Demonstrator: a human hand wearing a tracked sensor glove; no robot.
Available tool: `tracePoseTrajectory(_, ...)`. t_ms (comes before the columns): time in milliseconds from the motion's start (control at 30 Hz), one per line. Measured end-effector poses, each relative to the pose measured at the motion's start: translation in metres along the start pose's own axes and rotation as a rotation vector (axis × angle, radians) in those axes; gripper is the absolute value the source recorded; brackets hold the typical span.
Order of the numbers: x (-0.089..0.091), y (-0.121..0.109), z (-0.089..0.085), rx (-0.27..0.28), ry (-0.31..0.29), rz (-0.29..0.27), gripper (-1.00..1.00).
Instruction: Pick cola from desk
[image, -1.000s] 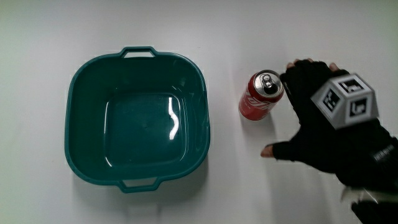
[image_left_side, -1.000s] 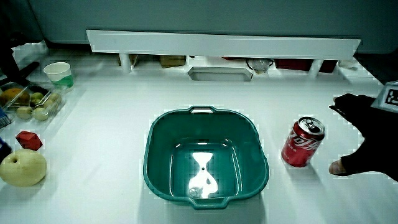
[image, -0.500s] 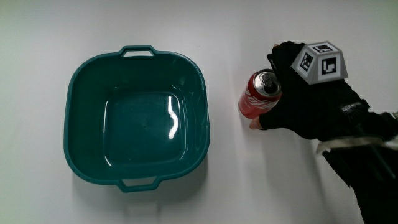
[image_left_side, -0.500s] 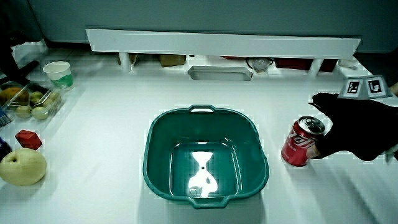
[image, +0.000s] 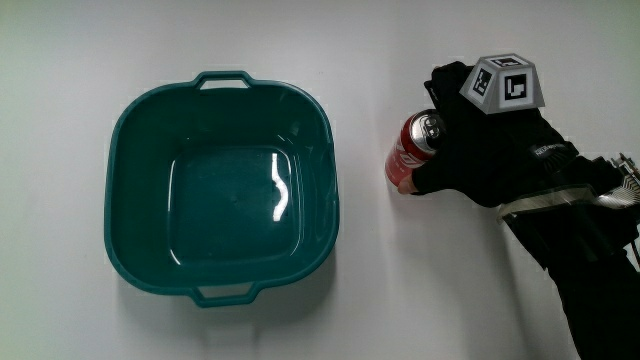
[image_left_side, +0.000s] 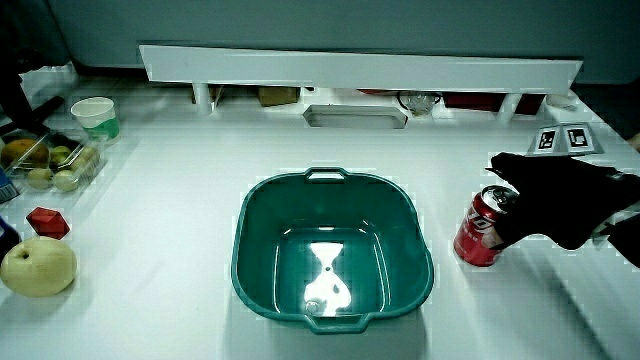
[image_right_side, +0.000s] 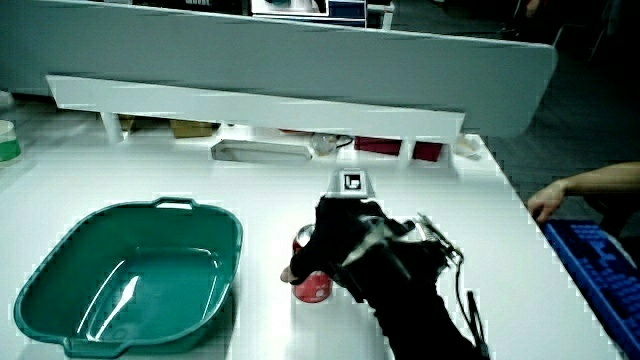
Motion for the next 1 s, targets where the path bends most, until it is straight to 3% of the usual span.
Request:
tracePoseTrajectory(100, 0.000, 0.001, 0.001, 0.016, 0.001, 0.010, 0.00)
tracePoseTrajectory(333, 0.006, 0.001, 0.004, 0.097, 0.020, 0.042, 0.29)
tracePoseTrajectory(567, 0.006, 0.001, 0.006, 0.091, 0.032, 0.055, 0.58)
tracePoseTrajectory(733, 0.007, -0.001, 0.006, 0.149, 0.012, 0.048, 0.79)
tracePoseTrajectory(900, 0.008, -0.005, 0.007, 0.147, 0.022, 0.061, 1.00)
tracePoseTrajectory(1000, 0.009, -0.010, 0.010, 0.169, 0.020, 0.064, 1.00)
